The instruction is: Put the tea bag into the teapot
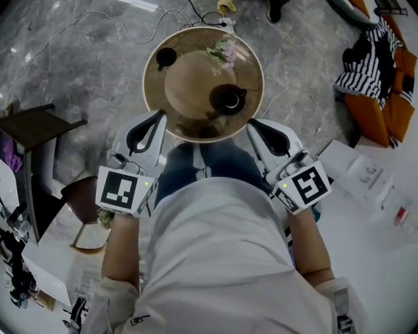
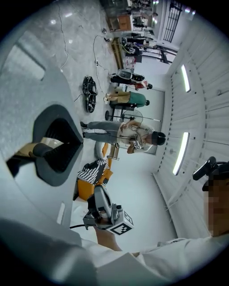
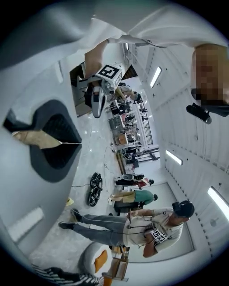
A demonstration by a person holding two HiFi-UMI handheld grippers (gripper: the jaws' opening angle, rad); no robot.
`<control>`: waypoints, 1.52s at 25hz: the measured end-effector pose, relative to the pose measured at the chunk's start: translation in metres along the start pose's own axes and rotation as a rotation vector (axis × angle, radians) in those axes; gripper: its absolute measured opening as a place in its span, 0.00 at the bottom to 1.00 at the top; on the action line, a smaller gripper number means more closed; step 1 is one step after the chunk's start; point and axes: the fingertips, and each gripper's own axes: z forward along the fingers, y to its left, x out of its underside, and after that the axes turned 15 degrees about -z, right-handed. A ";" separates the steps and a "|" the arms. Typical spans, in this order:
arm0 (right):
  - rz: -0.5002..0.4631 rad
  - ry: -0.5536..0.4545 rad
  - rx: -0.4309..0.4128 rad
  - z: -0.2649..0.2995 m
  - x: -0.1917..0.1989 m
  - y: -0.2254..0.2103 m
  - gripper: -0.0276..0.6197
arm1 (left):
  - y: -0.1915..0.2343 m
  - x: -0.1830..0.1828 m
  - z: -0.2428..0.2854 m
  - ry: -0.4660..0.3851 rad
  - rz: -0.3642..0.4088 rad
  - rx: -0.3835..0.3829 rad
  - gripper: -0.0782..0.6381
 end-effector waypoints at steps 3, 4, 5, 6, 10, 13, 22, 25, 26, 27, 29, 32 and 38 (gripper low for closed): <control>-0.027 -0.009 -0.011 0.006 -0.011 0.005 0.05 | 0.005 -0.011 -0.016 -0.045 0.001 -0.024 0.12; -0.035 -0.014 -0.013 0.008 -0.015 0.007 0.05 | 0.006 -0.013 -0.020 -0.057 0.004 -0.032 0.12; -0.043 -0.021 -0.013 0.009 -0.019 0.008 0.05 | 0.007 -0.015 -0.024 -0.066 0.007 -0.041 0.12; -0.051 -0.028 -0.013 0.010 -0.022 0.009 0.05 | 0.008 -0.017 -0.027 -0.072 0.009 -0.050 0.12; -0.076 -0.053 -0.014 0.011 -0.034 0.012 0.05 | 0.010 -0.024 -0.038 -0.104 0.015 -0.081 0.12; -0.089 -0.050 -0.013 0.014 -0.036 0.014 0.05 | 0.012 -0.026 -0.043 -0.127 0.008 -0.085 0.12; -0.114 -0.027 -0.007 0.021 -0.035 0.022 0.05 | 0.019 -0.024 -0.052 -0.143 -0.003 -0.100 0.12; -0.114 -0.028 -0.008 0.020 -0.034 0.024 0.05 | 0.020 -0.024 -0.053 -0.146 -0.007 -0.096 0.12; -0.113 -0.031 -0.006 0.019 -0.035 0.024 0.05 | 0.019 -0.025 -0.053 -0.147 -0.009 -0.092 0.12; -0.113 -0.034 -0.003 0.019 -0.035 0.024 0.05 | 0.019 -0.026 -0.054 -0.150 -0.009 -0.087 0.12; -0.114 -0.042 0.004 0.018 -0.038 0.026 0.05 | 0.018 -0.028 -0.056 -0.157 -0.006 -0.080 0.12; -0.117 -0.051 0.015 0.015 -0.040 0.028 0.05 | 0.017 -0.031 -0.059 -0.171 0.004 -0.072 0.12; -0.118 -0.056 0.029 0.010 -0.040 0.029 0.05 | 0.010 -0.032 -0.060 -0.181 0.013 -0.054 0.12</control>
